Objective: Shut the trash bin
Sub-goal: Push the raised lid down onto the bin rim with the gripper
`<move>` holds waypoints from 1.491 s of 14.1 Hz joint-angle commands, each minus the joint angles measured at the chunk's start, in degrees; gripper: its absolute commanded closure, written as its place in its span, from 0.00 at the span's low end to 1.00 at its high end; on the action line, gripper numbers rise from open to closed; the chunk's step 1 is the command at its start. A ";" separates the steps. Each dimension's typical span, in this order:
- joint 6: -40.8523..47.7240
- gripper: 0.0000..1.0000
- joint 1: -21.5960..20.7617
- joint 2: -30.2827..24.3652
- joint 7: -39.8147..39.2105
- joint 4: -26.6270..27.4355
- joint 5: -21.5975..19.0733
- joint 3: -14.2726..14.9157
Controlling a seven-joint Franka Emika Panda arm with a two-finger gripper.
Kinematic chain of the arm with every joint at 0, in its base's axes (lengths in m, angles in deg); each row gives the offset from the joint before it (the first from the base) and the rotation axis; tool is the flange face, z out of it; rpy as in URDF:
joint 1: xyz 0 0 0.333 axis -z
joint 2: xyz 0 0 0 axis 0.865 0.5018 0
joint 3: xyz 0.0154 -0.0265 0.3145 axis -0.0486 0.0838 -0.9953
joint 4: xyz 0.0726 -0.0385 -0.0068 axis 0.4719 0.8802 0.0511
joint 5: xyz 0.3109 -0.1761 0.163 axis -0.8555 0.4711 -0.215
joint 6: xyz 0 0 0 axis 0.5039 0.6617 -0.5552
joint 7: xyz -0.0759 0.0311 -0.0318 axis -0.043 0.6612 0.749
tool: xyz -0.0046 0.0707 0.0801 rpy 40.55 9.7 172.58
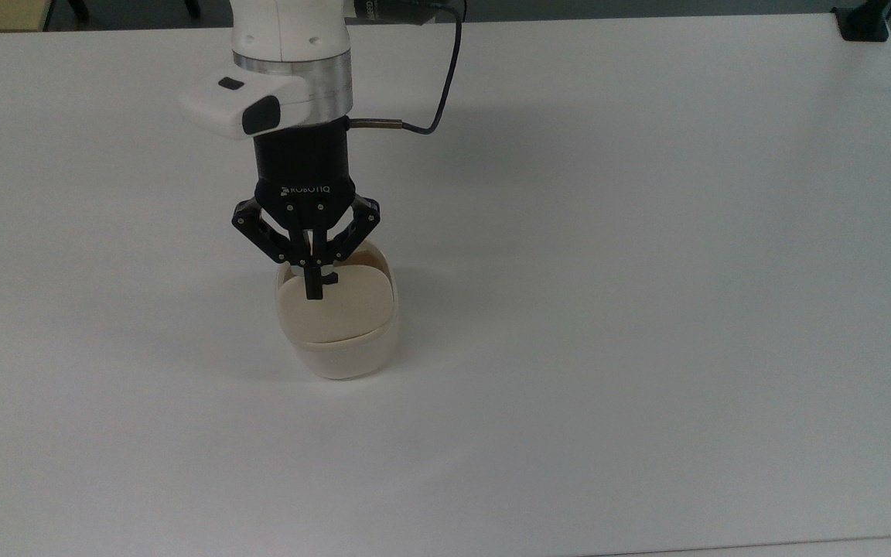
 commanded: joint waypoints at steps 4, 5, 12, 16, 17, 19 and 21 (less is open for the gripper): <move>16.74 1.00 -0.11 -1.44 -6.94 -0.52 -0.15 0.08; 16.92 1.00 -0.11 -1.52 -6.95 -0.44 -0.06 -0.01; 16.93 1.00 -0.02 0.93 -6.77 0.62 0.38 -0.01; 16.93 1.00 -0.02 2.69 -6.86 1.14 0.56 -0.01; 16.93 1.00 -0.02 2.87 -6.94 1.23 0.56 -0.01; 16.93 1.00 -0.02 3.05 -7.12 1.93 0.64 0.08; 17.80 1.00 0.06 2.17 -6.86 1.50 0.56 0.16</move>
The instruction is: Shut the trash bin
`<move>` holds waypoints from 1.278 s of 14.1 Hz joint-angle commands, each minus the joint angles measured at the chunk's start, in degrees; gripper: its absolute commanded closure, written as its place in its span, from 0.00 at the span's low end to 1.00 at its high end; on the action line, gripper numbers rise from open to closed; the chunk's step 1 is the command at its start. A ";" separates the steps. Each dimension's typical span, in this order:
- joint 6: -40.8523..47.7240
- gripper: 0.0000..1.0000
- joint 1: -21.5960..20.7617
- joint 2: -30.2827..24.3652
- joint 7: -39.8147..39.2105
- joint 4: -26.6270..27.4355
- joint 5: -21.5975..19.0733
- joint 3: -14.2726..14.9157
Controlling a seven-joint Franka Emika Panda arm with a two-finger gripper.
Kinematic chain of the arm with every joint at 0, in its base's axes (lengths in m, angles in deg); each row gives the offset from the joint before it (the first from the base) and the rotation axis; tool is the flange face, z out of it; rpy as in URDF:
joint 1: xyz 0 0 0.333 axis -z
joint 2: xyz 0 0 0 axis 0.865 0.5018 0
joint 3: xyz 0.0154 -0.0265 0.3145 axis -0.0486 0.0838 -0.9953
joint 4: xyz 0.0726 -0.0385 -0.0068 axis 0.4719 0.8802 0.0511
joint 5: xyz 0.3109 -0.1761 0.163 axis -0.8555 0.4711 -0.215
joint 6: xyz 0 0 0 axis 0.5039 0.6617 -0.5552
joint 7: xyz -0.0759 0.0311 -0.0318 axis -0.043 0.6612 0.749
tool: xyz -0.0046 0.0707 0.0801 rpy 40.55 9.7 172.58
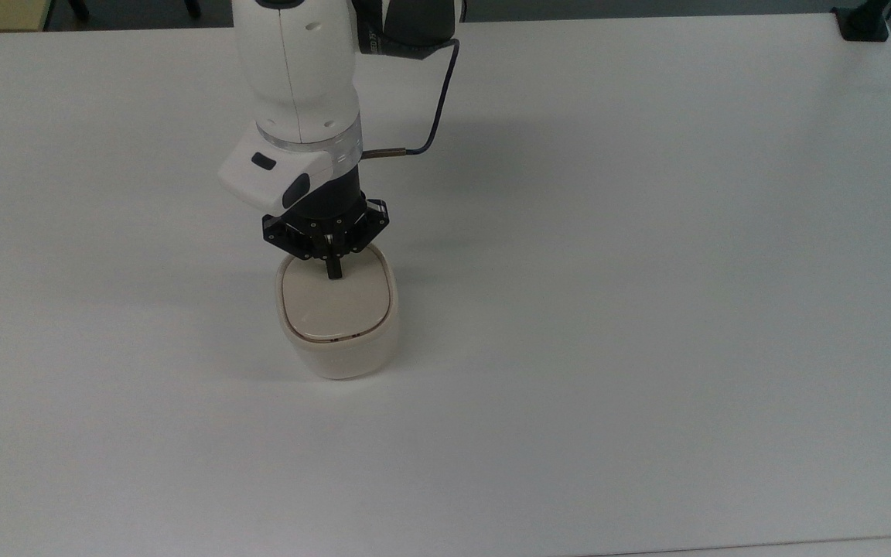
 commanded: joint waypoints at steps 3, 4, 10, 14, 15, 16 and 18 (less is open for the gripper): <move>7.00 1.00 -0.08 -3.39 -0.90 -0.02 0.52 0.20; 8.32 1.00 -0.34 -4.80 -0.81 0.06 0.52 0.20; 19.38 0.98 -0.78 -13.24 8.48 0.24 0.69 -0.24; 25.28 0.93 -0.87 -20.08 10.79 2.34 0.61 -0.32; 25.47 0.90 -0.96 -21.49 10.88 3.57 0.61 -0.32; 25.38 0.89 -1.74 -22.64 10.88 4.97 0.61 -0.24; 25.56 0.82 -3.85 -23.35 12.01 6.13 0.61 0.55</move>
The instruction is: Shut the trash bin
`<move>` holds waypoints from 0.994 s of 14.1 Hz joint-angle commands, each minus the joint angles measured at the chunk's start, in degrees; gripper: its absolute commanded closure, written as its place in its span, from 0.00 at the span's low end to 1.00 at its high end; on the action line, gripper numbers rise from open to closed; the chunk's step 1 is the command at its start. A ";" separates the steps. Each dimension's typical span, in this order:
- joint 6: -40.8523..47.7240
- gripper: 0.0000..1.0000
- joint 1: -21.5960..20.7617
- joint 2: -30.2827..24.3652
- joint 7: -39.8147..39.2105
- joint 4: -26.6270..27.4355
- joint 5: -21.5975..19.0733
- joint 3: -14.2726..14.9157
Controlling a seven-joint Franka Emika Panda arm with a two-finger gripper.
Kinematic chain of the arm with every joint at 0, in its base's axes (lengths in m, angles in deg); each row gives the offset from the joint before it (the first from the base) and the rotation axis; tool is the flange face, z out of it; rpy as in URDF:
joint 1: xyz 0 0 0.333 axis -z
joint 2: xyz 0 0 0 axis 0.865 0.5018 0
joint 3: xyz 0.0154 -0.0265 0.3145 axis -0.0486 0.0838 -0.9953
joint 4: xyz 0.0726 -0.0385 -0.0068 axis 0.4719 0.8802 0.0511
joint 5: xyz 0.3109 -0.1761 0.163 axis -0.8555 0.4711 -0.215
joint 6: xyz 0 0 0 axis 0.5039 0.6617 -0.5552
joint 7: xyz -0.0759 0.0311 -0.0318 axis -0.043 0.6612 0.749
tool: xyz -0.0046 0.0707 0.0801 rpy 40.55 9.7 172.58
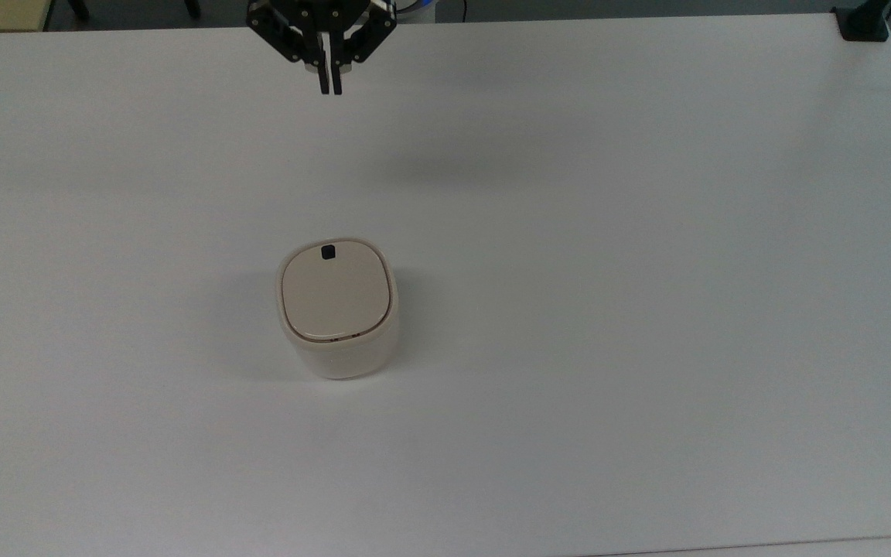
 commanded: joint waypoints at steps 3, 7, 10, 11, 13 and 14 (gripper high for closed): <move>0.69 0.47 -2.45 -3.99 4.53 4.86 0.69 1.14; 1.56 0.00 -2.36 -4.08 4.62 4.77 0.60 1.14; 2.97 0.00 -2.45 -3.99 4.89 4.60 0.60 1.14; 4.28 0.00 -2.45 -4.08 4.89 4.60 0.60 1.14; 5.17 0.00 -2.45 -4.17 4.97 4.16 0.51 1.14; 5.61 0.00 -2.45 -4.17 4.97 4.07 0.51 1.14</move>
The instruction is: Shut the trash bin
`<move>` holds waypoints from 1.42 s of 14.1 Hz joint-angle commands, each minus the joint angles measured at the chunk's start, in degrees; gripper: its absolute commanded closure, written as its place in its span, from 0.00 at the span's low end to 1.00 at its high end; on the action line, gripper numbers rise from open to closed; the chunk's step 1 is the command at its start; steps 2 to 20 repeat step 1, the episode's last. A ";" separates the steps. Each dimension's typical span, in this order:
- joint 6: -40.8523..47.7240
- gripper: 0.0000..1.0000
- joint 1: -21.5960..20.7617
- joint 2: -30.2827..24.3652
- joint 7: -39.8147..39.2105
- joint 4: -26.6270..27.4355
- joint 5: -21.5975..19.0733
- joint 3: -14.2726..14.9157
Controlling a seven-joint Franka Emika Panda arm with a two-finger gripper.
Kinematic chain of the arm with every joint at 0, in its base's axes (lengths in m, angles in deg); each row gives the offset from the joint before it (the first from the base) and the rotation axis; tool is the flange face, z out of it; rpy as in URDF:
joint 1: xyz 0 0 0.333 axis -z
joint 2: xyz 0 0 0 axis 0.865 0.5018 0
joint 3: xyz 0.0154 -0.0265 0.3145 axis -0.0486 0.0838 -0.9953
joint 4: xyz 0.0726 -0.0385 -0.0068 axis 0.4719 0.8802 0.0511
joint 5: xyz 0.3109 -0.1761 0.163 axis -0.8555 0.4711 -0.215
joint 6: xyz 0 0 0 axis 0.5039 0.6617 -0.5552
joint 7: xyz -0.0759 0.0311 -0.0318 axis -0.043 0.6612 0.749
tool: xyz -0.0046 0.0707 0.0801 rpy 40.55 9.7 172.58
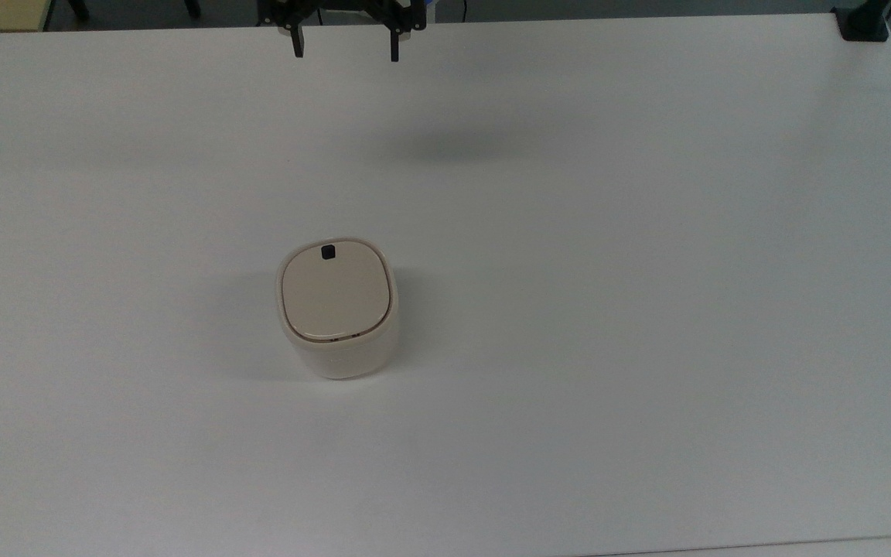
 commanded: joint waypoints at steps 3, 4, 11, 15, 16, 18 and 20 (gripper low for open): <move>1.94 0.00 -0.75 -1.57 1.30 0.76 0.50 0.55; 1.94 0.00 -0.75 -1.57 1.30 0.76 0.50 0.55; 1.94 0.00 -0.75 -1.57 1.30 0.76 0.50 0.55; 1.94 0.00 -0.75 -1.57 1.30 0.76 0.50 0.55; 1.94 0.00 -0.75 -1.57 1.30 0.76 0.50 0.55; 1.94 0.00 -0.75 -1.57 1.30 0.76 0.50 0.55; 1.94 0.00 -0.75 -1.57 1.30 0.76 0.50 0.55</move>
